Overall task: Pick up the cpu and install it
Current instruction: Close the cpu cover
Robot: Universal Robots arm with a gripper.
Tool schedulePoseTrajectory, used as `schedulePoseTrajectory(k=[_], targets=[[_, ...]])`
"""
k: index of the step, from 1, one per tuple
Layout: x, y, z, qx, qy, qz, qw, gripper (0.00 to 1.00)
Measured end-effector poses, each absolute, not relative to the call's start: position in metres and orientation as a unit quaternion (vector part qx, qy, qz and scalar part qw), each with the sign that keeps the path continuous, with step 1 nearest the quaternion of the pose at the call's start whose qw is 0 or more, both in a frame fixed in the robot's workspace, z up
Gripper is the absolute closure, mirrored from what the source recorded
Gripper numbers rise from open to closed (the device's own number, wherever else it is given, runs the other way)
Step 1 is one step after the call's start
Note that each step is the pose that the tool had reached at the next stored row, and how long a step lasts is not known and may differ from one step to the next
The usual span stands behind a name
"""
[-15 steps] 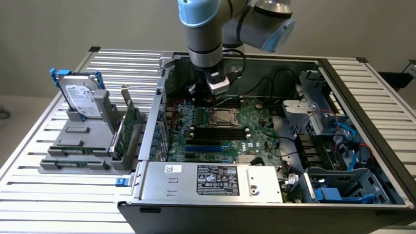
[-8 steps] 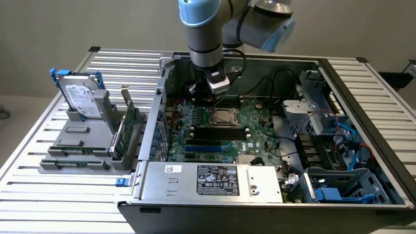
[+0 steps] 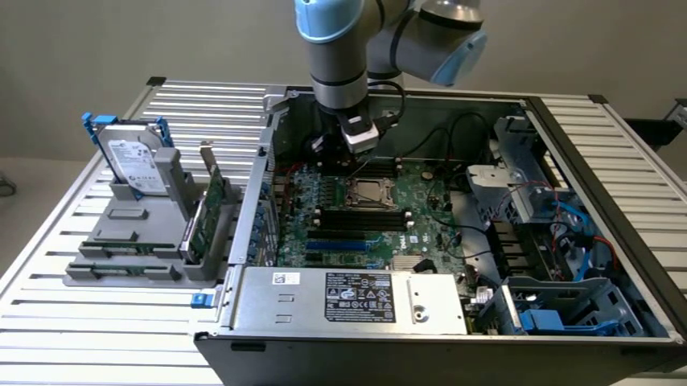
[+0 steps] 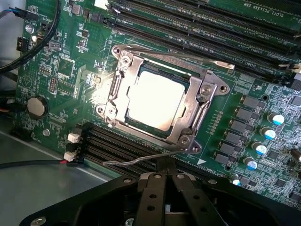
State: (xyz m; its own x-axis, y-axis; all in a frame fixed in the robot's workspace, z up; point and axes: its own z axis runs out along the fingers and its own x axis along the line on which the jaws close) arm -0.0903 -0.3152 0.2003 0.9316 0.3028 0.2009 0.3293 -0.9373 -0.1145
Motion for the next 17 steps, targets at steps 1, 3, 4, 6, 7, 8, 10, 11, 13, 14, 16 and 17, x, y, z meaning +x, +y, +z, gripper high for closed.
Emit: schedulePoseTrajectory(k=[1,3,4,6,7,8,10,11,13,14,16,17], targets=[[-0.0904,-0.3151,0.2003,-0.98,-0.161,-0.09,0.073,0.89],[-0.0906,-0.3151,0.2001,-0.98,-0.161,-0.09,0.072,0.89],[-0.0906,-0.3151,0.2,-0.98,-0.161,-0.09,0.072,0.89],[-0.0908,-0.3152,0.2001,-0.98,-0.161,-0.089,0.071,0.89],[-0.091,-0.3151,0.2001,-0.98,-0.161,-0.089,0.071,0.89],[-0.0913,-0.3151,0.2001,-0.98,-0.161,-0.089,0.071,0.89],[-0.0918,-0.3151,0.2004,-0.98,-0.161,-0.088,0.071,0.89],[-0.092,-0.3151,0.2006,-0.98,-0.161,-0.088,0.071,0.89],[-0.0925,-0.3152,0.2019,-0.981,-0.161,-0.087,0.071,0.89],[-0.0927,-0.3153,0.2027,-0.981,-0.161,-0.087,0.071,0.89],[-0.0933,-0.3158,0.2039,-0.981,-0.161,-0.086,0.071,0.89],[-0.0936,-0.3162,0.2044,-0.981,-0.161,-0.085,0.071,0.89]])
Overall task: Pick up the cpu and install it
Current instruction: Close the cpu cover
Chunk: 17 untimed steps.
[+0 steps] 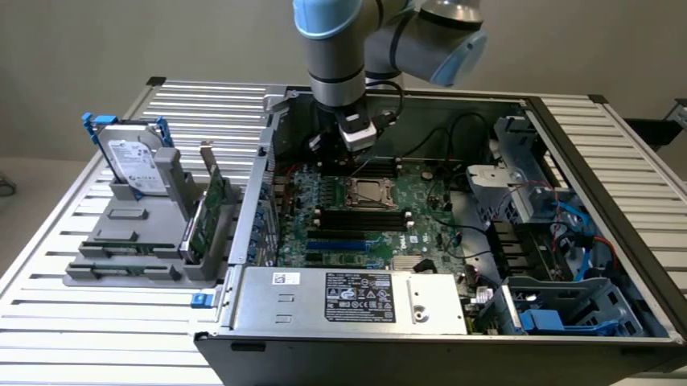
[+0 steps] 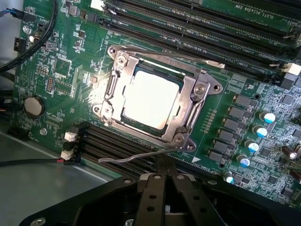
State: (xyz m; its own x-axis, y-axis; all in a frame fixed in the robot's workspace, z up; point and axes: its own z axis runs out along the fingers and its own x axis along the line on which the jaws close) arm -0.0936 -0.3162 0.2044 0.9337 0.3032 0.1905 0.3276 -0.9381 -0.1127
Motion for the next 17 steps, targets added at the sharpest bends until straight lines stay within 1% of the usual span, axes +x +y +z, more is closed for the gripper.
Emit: schedulePoseTrajectory(k=[9,17], targets=[[-0.0939,-0.3201,0.2057,-0.981,-0.16,-0.079,0.072,0.89],[-0.0927,-0.3204,0.2057,-0.981,-0.16,-0.079,0.072,0.89]])
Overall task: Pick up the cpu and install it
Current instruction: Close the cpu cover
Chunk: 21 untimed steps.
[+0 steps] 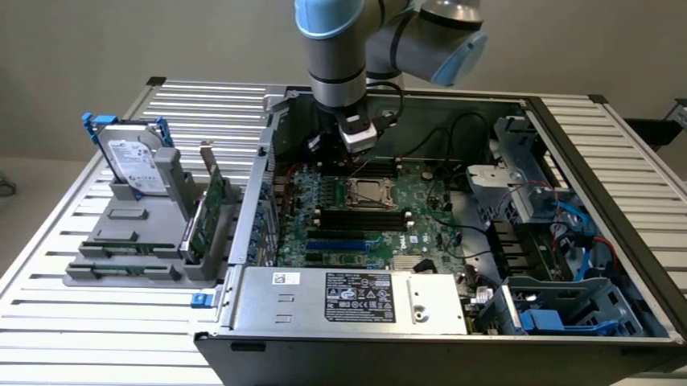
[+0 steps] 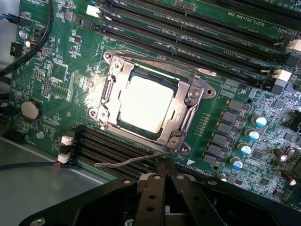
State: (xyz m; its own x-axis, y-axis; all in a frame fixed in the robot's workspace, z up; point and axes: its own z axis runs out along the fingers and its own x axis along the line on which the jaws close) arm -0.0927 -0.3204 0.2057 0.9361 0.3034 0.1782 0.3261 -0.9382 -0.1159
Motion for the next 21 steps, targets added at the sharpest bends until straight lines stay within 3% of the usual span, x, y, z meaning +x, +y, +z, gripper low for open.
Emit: schedulePoseTrajectory(k=[21], targets=[[-0.0888,-0.3208,0.2112,-0.981,-0.16,-0.079,0.072,0.89]])
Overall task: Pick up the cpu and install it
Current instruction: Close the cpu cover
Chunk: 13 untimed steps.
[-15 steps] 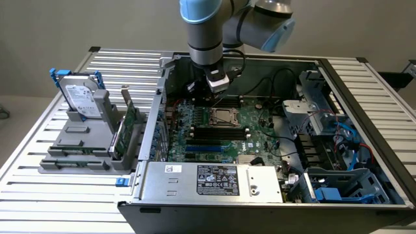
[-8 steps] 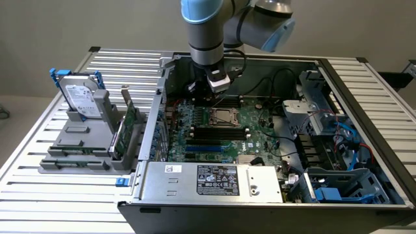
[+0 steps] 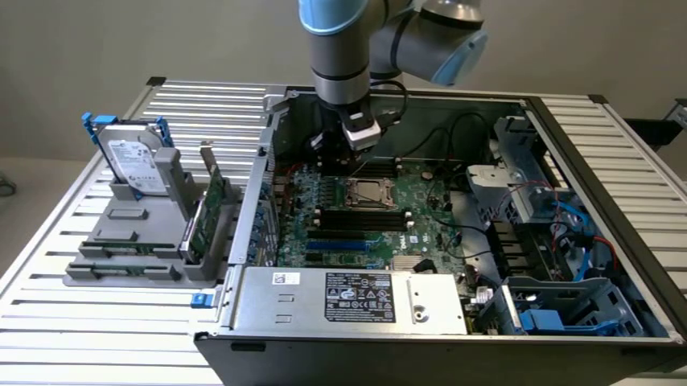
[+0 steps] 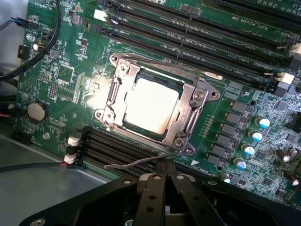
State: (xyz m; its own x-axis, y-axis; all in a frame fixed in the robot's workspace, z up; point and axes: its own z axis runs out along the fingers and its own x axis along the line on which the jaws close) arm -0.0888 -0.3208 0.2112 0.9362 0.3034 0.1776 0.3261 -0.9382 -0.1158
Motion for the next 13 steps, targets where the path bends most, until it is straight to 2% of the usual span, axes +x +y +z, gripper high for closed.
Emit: schedulePoseTrajectory(k=[13], targets=[[-0.09,-0.3232,0.2126,-0.981,-0.16,-0.079,0.072,0.89]])
